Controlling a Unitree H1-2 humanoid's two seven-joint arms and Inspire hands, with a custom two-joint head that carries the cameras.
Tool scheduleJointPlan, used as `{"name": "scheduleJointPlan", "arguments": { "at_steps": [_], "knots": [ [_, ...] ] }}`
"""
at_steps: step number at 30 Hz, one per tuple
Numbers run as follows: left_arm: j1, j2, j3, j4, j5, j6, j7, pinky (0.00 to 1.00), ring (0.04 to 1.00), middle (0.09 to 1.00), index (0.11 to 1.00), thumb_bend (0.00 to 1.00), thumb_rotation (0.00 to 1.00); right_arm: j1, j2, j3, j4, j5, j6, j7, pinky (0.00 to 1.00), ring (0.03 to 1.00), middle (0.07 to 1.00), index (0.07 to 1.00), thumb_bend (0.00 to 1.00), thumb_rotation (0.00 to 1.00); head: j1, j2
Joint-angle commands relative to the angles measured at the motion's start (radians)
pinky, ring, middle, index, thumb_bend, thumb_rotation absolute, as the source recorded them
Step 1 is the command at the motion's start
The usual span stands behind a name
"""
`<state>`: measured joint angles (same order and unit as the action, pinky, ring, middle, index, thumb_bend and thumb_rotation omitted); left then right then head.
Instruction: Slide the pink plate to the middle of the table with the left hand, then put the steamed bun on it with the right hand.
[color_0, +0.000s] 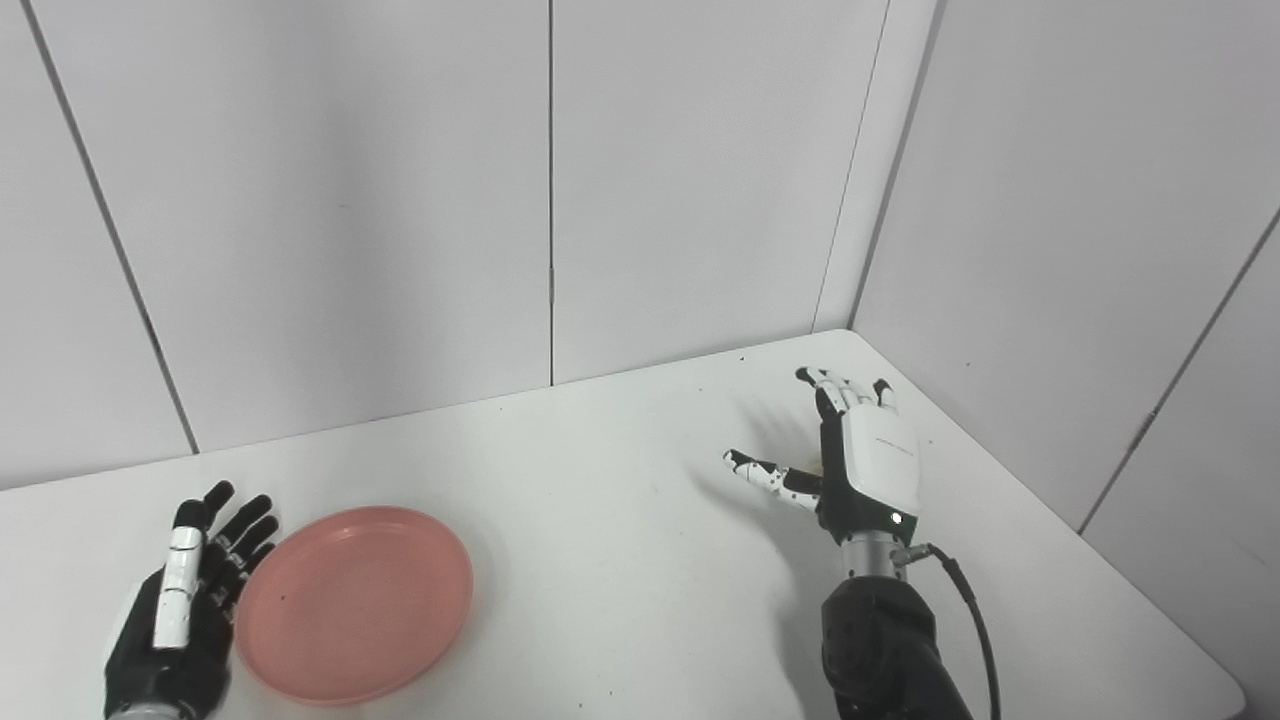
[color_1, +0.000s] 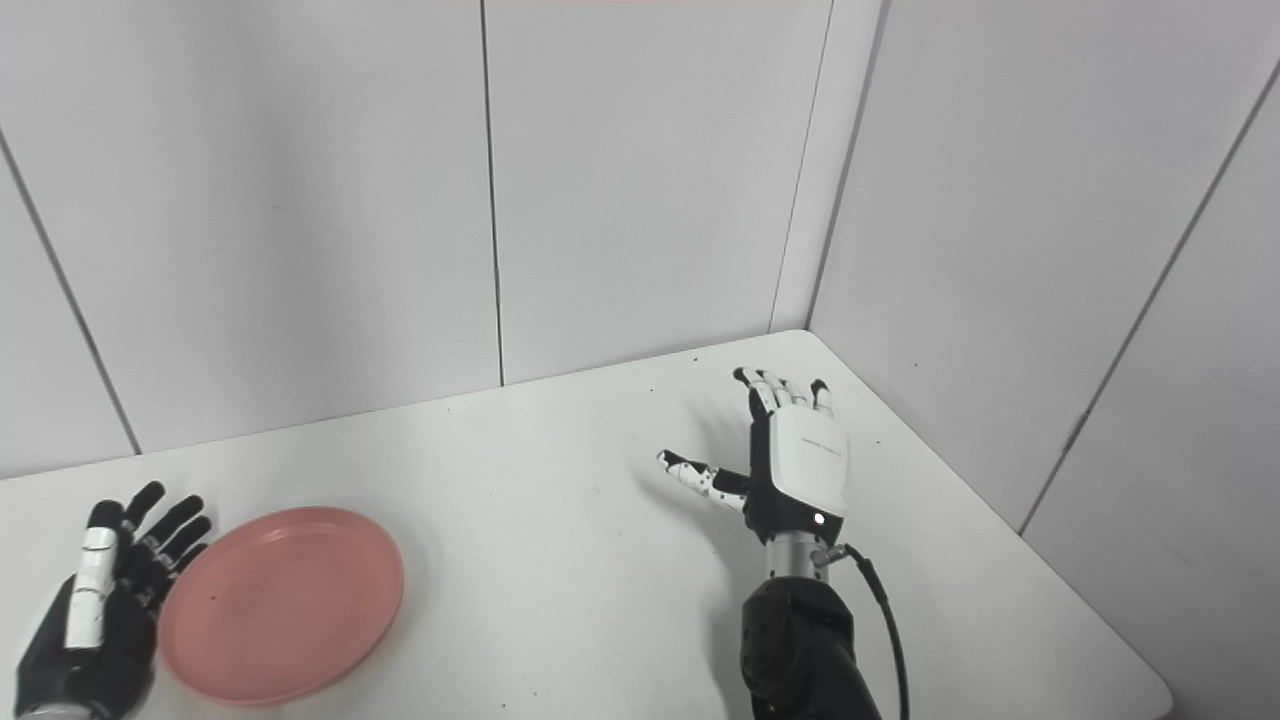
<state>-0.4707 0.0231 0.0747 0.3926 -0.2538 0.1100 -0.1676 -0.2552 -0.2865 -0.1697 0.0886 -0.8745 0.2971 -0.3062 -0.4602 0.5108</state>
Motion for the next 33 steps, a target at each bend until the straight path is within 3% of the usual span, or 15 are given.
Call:
{"name": "scheduleJointPlan", "arguments": {
  "at_steps": [1,10,16,23,33],
  "knots": [
    [-0.005,0.001,0.0,-0.004,-0.008,0.022,-0.008,0.92,0.893,0.862,0.918,0.76,0.79,-0.033,-0.028,0.0,0.004,0.009,0.019,-0.039,0.98,0.86,0.844,0.794,0.87,0.52,0.003,0.002],
    [0.0,0.0,-0.005,-0.023,0.001,0.029,-0.003,0.91,0.877,0.847,0.906,0.75,0.8,-0.054,-0.049,0.023,0.154,0.009,0.046,-0.13,1.0,0.882,0.862,0.79,0.85,0.58,0.005,0.003],
    [-0.001,0.004,-0.007,-0.019,0.006,0.027,-0.006,0.9,0.873,0.849,0.911,0.76,0.79,-0.064,-0.058,0.033,0.177,0.042,0.093,-0.124,0.97,0.884,0.873,0.806,0.75,0.51,0.006,0.008],
    [0.003,0.001,-0.007,-0.035,0.01,0.039,0.002,0.9,0.869,0.845,0.901,0.76,0.79,-0.07,-0.064,0.037,0.209,0.072,0.102,-0.163,0.91,0.862,0.855,0.795,0.63,0.42,0.008,0.01],
    [0.007,0.005,-0.012,-0.048,0.019,0.046,0.001,0.88,0.866,0.848,0.899,0.74,0.8,-0.075,-0.069,0.037,0.226,0.121,0.101,-0.208,0.83,0.814,0.819,0.776,0.64,0.34,0.01,0.013]
  ]
}}
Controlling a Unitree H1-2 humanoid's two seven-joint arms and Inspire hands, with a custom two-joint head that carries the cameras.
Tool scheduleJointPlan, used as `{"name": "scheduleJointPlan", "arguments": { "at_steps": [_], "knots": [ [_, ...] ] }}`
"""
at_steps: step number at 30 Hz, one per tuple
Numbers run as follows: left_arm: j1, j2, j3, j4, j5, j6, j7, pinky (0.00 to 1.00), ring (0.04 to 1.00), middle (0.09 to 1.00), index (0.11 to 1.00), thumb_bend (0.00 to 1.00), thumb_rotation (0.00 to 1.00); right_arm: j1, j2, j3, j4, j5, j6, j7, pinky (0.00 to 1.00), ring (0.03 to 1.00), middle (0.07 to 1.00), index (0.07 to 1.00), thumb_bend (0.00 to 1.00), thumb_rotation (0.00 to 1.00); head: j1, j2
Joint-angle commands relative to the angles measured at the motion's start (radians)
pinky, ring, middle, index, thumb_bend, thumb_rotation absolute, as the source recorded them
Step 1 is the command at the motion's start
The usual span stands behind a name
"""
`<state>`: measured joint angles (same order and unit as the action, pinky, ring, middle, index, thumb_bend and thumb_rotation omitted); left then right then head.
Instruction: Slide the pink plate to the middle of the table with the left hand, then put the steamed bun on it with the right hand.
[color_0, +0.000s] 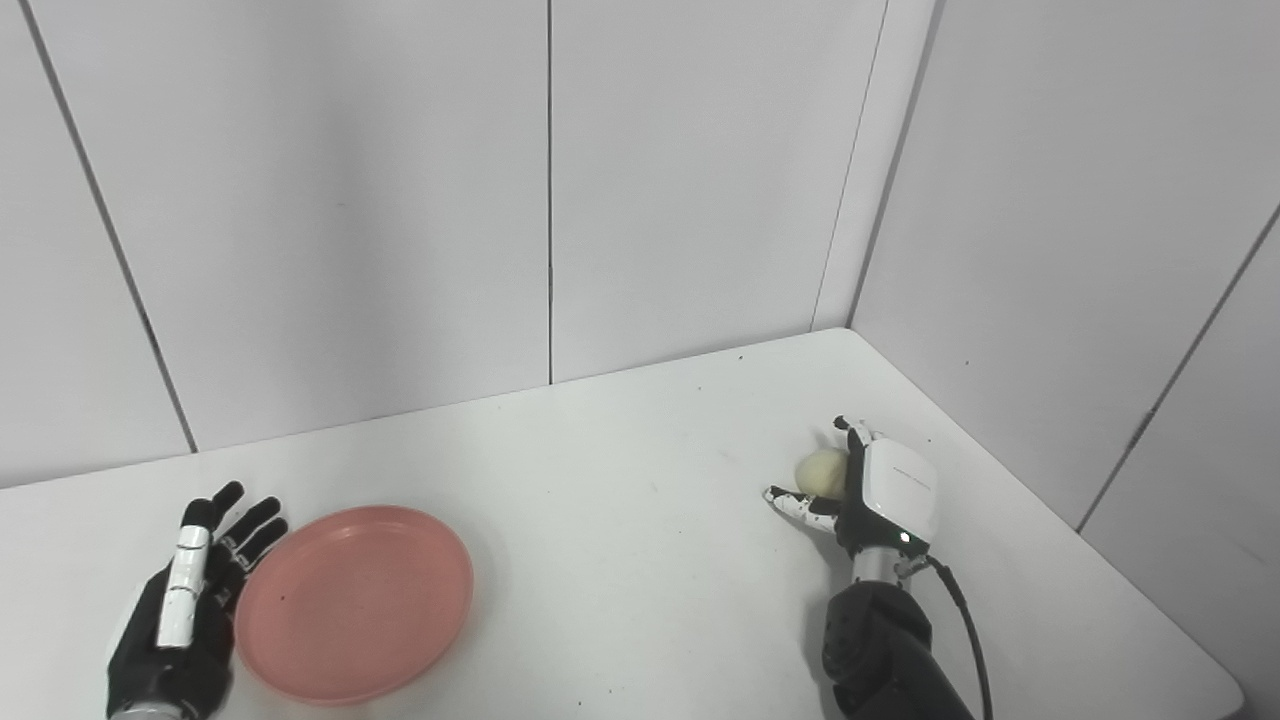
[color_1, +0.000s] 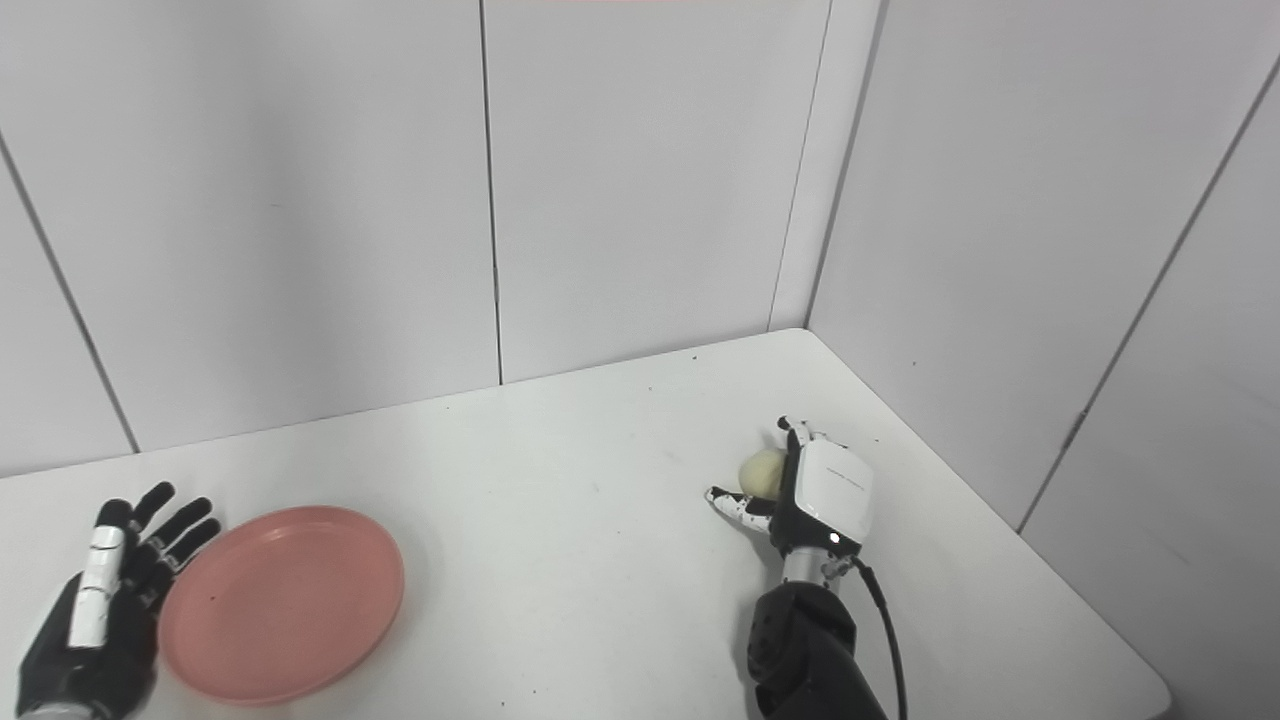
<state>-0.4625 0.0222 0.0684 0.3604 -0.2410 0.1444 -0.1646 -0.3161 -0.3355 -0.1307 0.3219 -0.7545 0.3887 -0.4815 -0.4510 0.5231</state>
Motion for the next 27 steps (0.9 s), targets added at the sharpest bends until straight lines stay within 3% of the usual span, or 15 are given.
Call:
{"name": "scheduleJointPlan", "arguments": {
  "at_steps": [1,11,14,16,20,22,27],
  "knots": [
    [-0.001,0.006,-0.005,-0.017,0.005,0.013,-0.002,0.88,0.867,0.849,0.899,0.74,0.8,-0.014,-0.02,-0.003,-0.009,0.003,0.013,-0.035,0.81,0.803,0.813,0.772,0.65,0.33,0.0,0.0],
    [-0.002,0.005,-0.004,-0.017,0.008,0.016,0.001,0.9,0.876,0.85,0.909,0.73,0.81,-0.016,-0.021,-0.016,-0.028,0.015,0.061,-0.042,0.64,0.653,0.694,0.697,0.63,0.28,0.0,0.002],
    [-0.004,0.003,0.0,-0.014,0.004,0.018,0.001,0.89,0.872,0.847,0.899,0.73,0.79,-0.014,-0.022,-0.022,-0.037,0.02,0.074,-0.035,0.54,0.556,0.58,0.632,0.62,0.13,0.0,0.002],
    [-0.005,0.005,0.001,-0.008,0.004,0.014,-0.002,0.9,0.872,0.845,0.897,0.74,0.79,-0.018,-0.014,-0.036,-0.034,-0.007,0.079,-0.03,0.38,0.437,0.448,0.55,0.54,0.03,0.0,0.002],
    [-0.007,0.005,0.001,-0.005,0.005,0.014,-0.005,0.9,0.871,0.846,0.895,0.75,0.78,-0.026,0.005,-0.068,-0.028,-0.044,0.081,-0.013,0.27,0.355,0.406,0.512,0.53,0.0,0.0,0.005],
    [-0.006,0.007,-0.003,-0.007,0.011,0.012,-0.004,0.89,0.869,0.849,0.9,0.74,0.8,-0.027,0.012,-0.085,-0.026,-0.078,0.081,0.015,0.22,0.31,0.462,0.492,0.53,0.0,0.0,0.006],
    [-0.007,0.005,-0.001,-0.008,0.004,0.017,-0.008,0.89,0.875,0.852,0.907,0.74,0.8,-0.029,0.027,-0.123,-0.022,-0.14,0.081,0.074,0.17,0.248,0.471,0.49,0.53,0.0,0.0,0.008]
  ]
}}
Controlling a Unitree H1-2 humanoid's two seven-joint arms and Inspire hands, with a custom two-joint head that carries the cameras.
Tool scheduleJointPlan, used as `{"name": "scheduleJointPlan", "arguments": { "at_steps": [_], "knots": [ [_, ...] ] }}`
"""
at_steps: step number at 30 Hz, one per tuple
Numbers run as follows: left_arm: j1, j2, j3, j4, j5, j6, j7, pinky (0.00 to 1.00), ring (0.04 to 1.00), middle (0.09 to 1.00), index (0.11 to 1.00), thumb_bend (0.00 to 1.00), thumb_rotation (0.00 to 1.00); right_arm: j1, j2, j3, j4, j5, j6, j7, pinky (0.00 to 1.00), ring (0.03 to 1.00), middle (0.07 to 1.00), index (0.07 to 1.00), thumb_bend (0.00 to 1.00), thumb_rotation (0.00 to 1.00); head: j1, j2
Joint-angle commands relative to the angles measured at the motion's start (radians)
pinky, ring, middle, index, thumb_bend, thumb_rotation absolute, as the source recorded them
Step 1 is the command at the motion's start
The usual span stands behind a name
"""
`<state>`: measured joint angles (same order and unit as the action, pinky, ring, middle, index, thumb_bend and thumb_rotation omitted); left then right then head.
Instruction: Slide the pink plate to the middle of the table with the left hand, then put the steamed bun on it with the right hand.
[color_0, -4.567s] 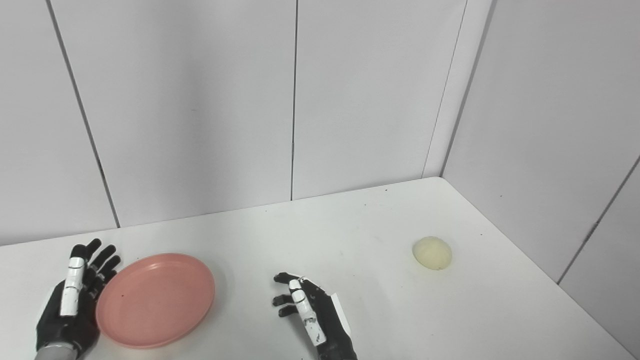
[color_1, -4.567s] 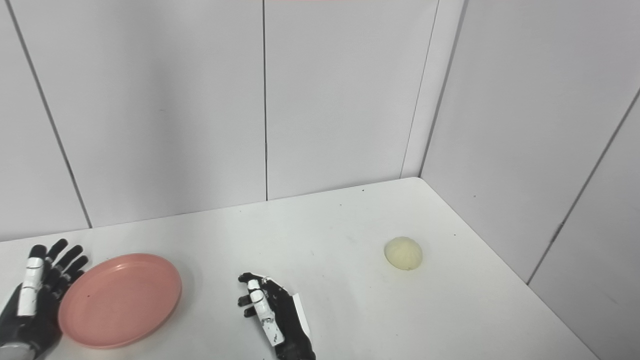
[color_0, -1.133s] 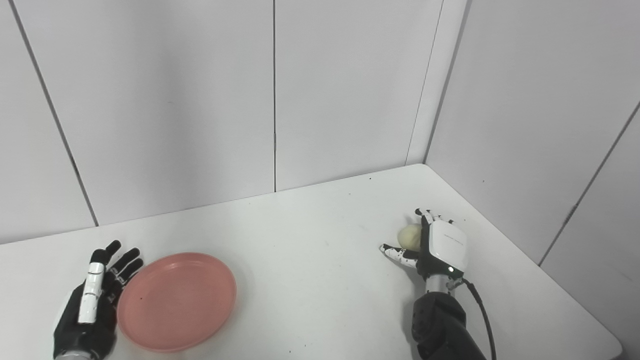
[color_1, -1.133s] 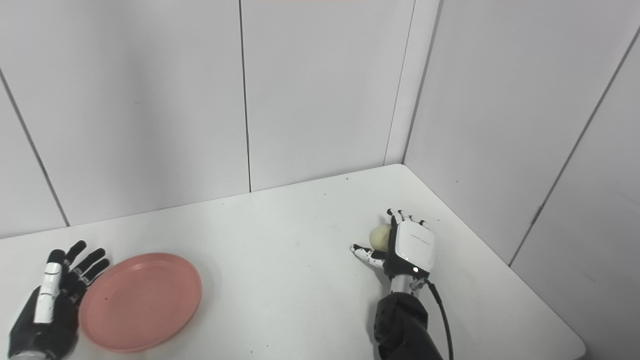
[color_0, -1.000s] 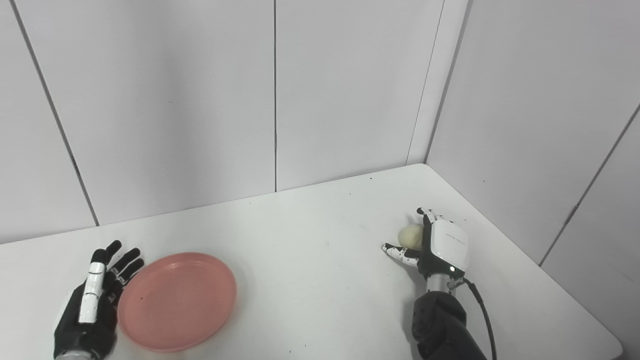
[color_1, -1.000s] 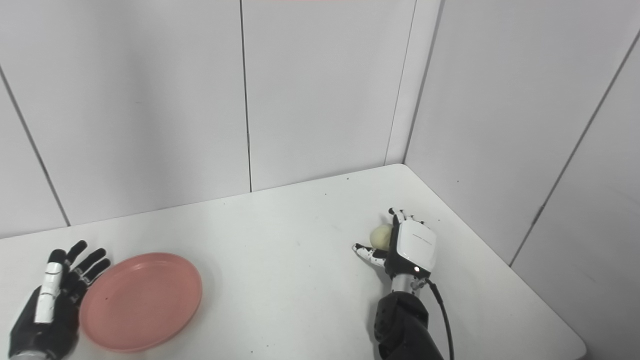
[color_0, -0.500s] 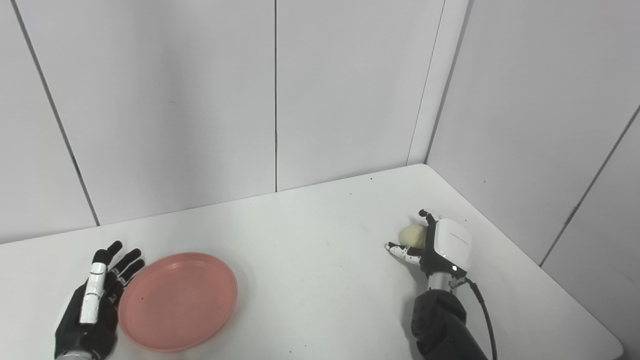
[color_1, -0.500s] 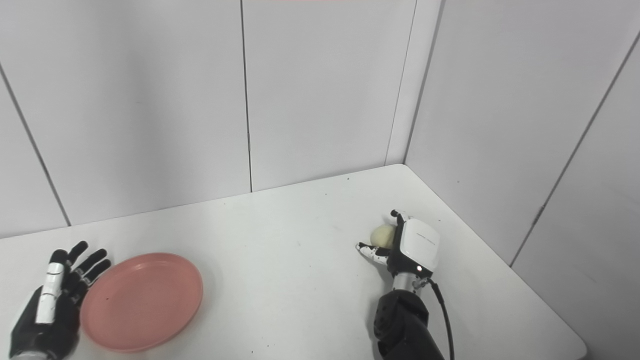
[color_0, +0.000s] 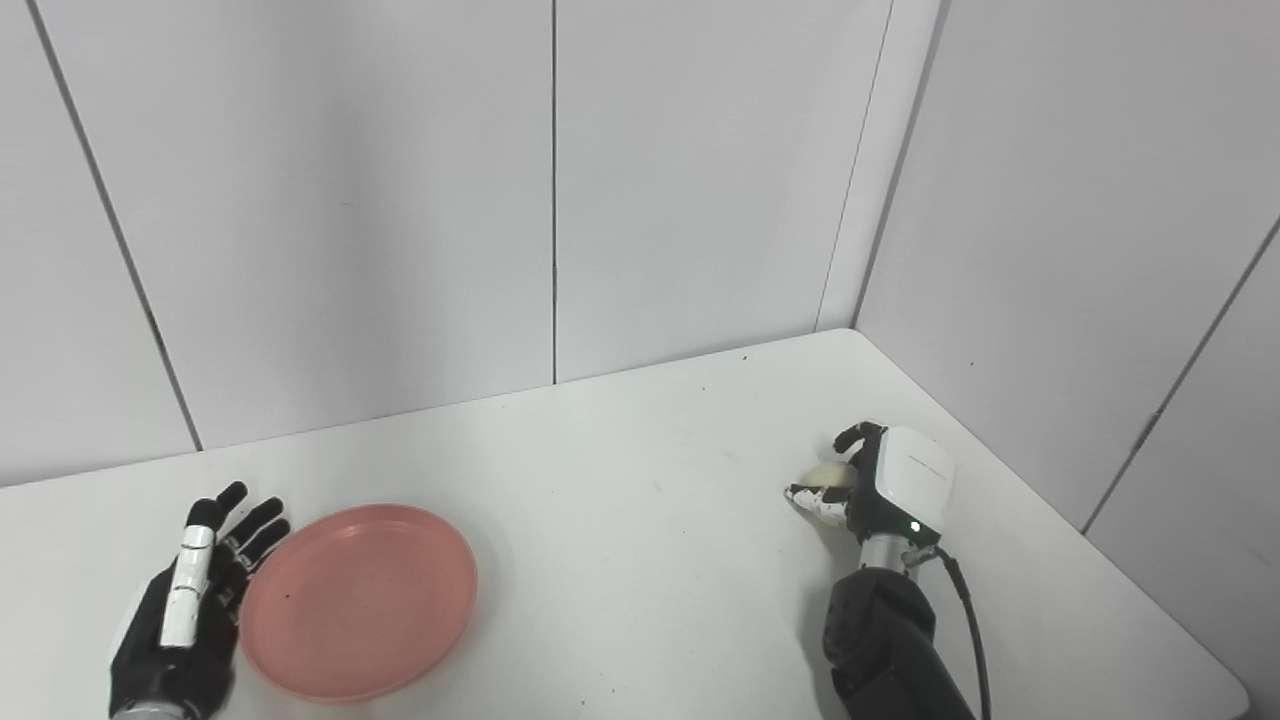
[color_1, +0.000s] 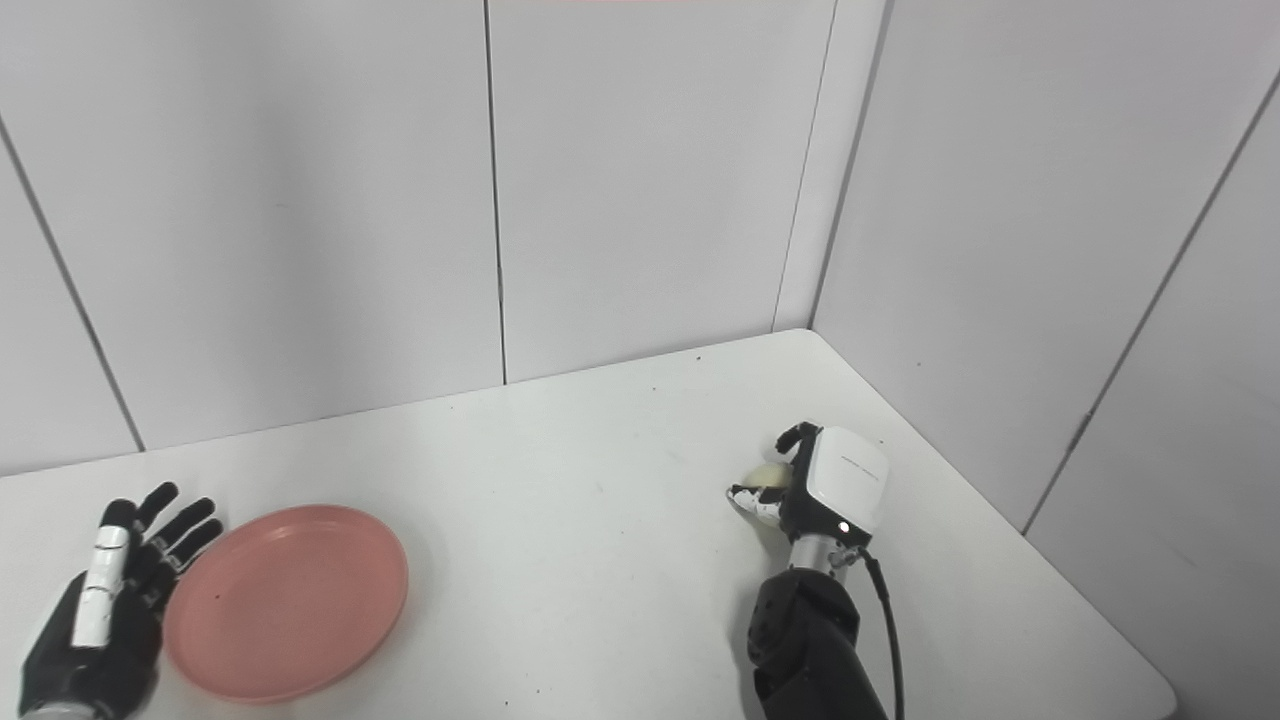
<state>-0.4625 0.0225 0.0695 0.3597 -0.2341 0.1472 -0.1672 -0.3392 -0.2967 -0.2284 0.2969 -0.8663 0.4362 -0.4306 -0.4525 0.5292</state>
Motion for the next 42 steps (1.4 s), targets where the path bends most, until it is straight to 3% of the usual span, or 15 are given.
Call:
{"name": "scheduleJointPlan", "arguments": {
  "at_steps": [1,17,23,27,30,34,39,42],
  "knots": [
    [-0.007,0.005,-0.002,-0.008,-0.004,0.017,-0.006,0.9,0.875,0.853,0.909,0.74,0.8,-0.006,-0.008,-0.03,0.0,-0.034,0.034,0.03,0.18,0.253,0.47,0.491,0.53,0.0,0.001,0.002],
    [-0.001,0.006,-0.016,-0.017,0.018,0.011,0.0,0.88,0.873,0.849,0.901,0.73,0.81,0.003,0.001,-0.021,-0.069,-0.034,0.033,0.081,0.21,0.304,0.473,0.486,0.53,0.0,0.01,-0.001],
    [-0.001,-0.002,-0.019,-0.017,0.025,0.009,0.003,0.88,0.868,0.847,0.9,0.73,0.8,0.022,-0.024,0.035,-0.148,0.005,-0.012,0.027,0.25,0.277,0.472,0.484,0.53,0.0,0.025,-0.004],
    [0.001,-0.007,-0.026,-0.023,0.033,0.008,0.005,0.89,0.87,0.851,0.908,0.72,0.81,0.035,-0.019,0.057,-0.263,0.036,-0.024,0.034,0.19,0.251,0.473,0.487,0.53,0.0,0.04,-0.002],
    [0.004,-0.012,-0.035,-0.034,0.041,0.011,0.01,0.88,0.87,0.858,0.898,0.7,0.82,0.048,-0.018,0.091,-0.386,0.027,-0.018,0.061,0.22,0.301,0.423,0.515,0.52,0.0,0.059,-0.001],
    [0.006,-0.025,-0.046,-0.04,0.05,0.018,0.021,0.89,0.875,0.865,0.893,0.7,0.82,0.06,-0.018,0.141,-0.559,0.007,-0.016,0.118,0.27,0.366,0.438,0.52,0.52,0.0,0.109,0.002],
    [0.01,-0.046,-0.063,-0.052,0.069,0.026,0.034,0.9,0.876,0.874,0.907,0.69,0.83,0.064,-0.019,0.169,-0.683,-0.011,0.004,0.209,0.3,0.381,0.443,0.527,0.52,0.0,0.176,0.015],
    [0.01,-0.062,-0.072,-0.05,0.085,0.026,0.048,0.89,0.873,0.869,0.907,0.7,0.84,0.067,-0.022,0.173,-0.736,0.006,-0.023,0.25,0.31,0.395,0.448,0.527,0.52,0.0,0.238,0.024]
  ]
}}
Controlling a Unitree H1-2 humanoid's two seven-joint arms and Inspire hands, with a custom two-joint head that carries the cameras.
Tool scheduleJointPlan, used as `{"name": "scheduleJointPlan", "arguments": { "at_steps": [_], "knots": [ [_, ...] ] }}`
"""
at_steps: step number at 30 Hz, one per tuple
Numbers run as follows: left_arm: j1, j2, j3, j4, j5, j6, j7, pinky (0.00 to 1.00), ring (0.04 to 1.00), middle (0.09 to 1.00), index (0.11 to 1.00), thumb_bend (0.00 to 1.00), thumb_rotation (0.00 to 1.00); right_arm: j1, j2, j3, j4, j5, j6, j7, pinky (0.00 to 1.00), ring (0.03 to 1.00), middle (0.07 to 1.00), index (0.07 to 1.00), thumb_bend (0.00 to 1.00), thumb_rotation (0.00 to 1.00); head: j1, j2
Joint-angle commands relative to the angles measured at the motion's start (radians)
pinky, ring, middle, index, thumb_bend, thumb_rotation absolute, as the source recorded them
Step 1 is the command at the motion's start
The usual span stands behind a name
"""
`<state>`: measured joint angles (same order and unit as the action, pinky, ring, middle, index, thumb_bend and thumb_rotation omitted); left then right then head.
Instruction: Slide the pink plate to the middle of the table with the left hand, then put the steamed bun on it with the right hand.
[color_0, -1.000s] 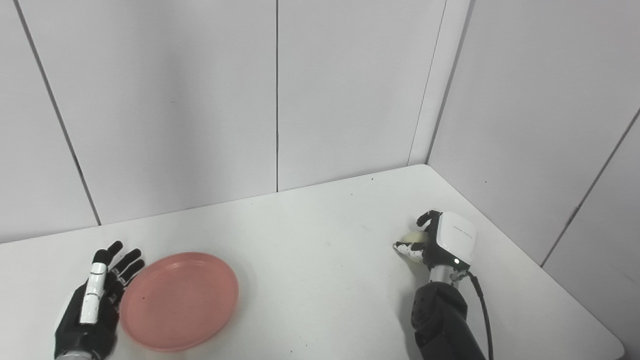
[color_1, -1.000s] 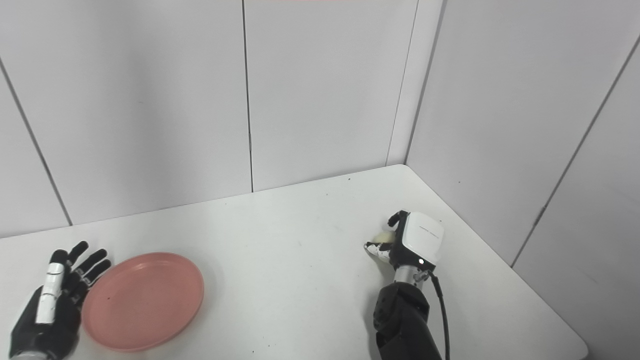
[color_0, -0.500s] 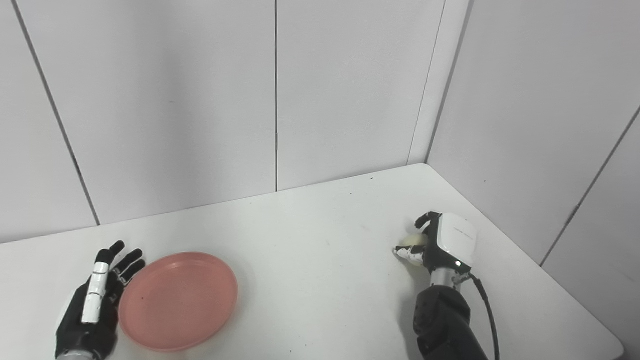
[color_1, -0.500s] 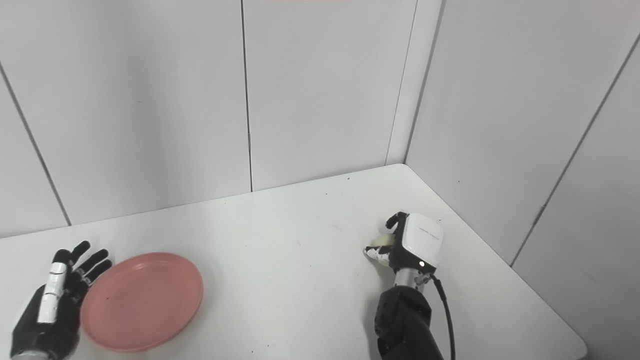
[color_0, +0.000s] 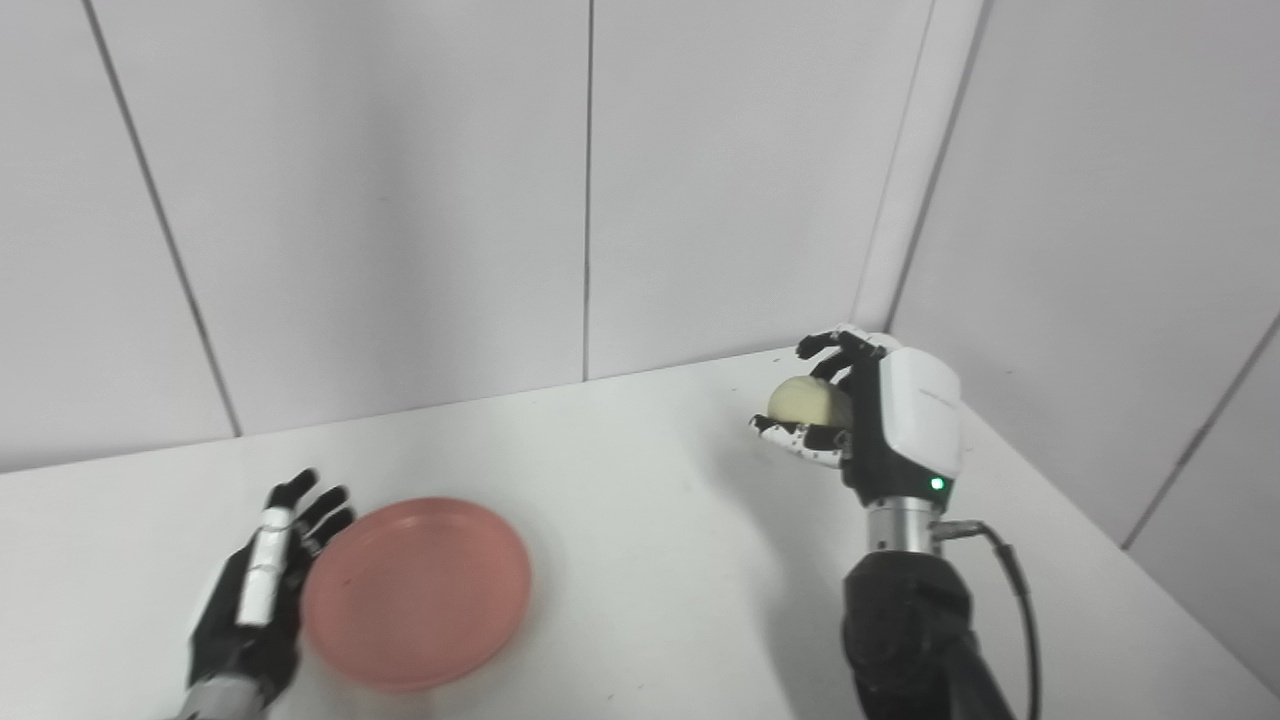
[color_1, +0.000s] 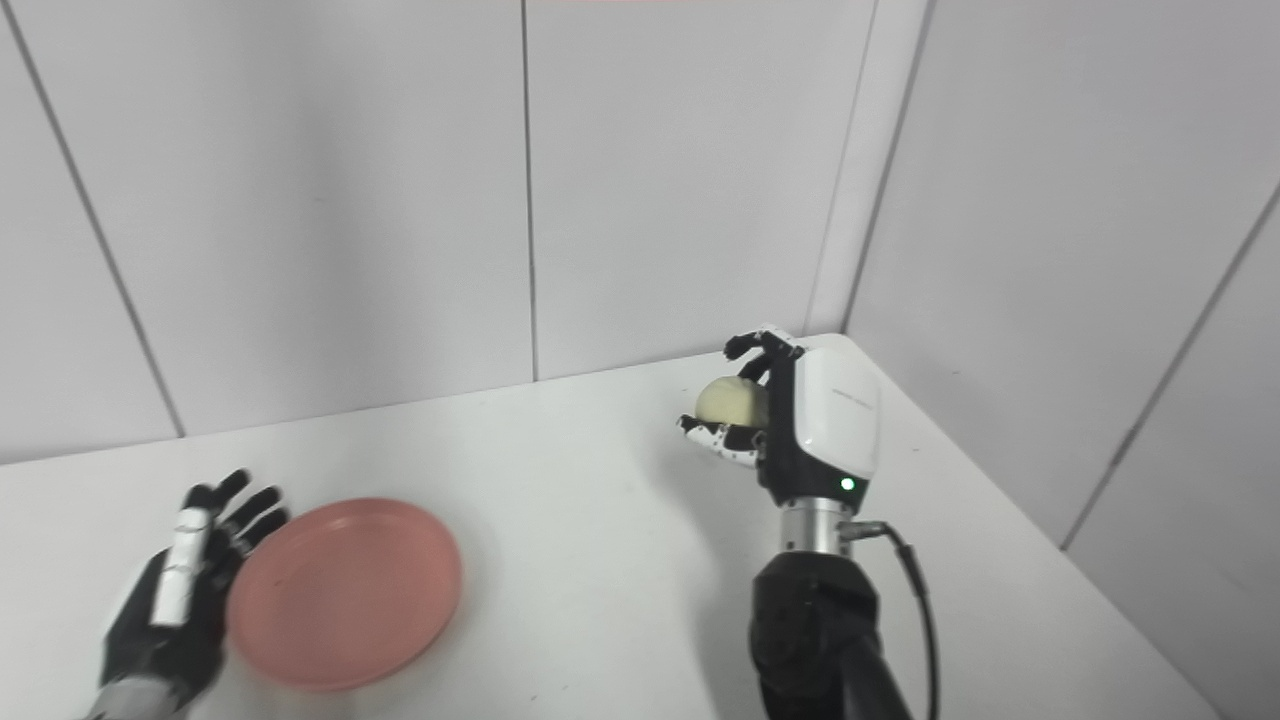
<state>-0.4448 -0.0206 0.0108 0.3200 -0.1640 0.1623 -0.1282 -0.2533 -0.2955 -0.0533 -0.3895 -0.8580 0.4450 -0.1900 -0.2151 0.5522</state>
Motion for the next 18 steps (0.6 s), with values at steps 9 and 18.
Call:
{"name": "scheduleJointPlan", "arguments": {
  "at_steps": [9,18],
  "knots": [
    [-0.019,-0.073,-0.051,0.035,0.065,-0.012,0.053,0.88,0.874,0.856,0.899,0.7,0.86,-0.002,-0.024,0.053,0.019,0.076,-0.238,-0.021,0.3,0.385,0.459,0.523,0.52,0.0,0.146,0.008],
    [-0.028,-0.105,-0.057,0.066,0.062,-0.022,0.056,0.91,0.885,0.869,0.927,0.72,0.85,-0.047,0.046,0.167,0.057,0.102,-0.355,0.003,0.22,0.294,0.432,0.535,0.52,0.0,0.215,0.012]
  ]
}}
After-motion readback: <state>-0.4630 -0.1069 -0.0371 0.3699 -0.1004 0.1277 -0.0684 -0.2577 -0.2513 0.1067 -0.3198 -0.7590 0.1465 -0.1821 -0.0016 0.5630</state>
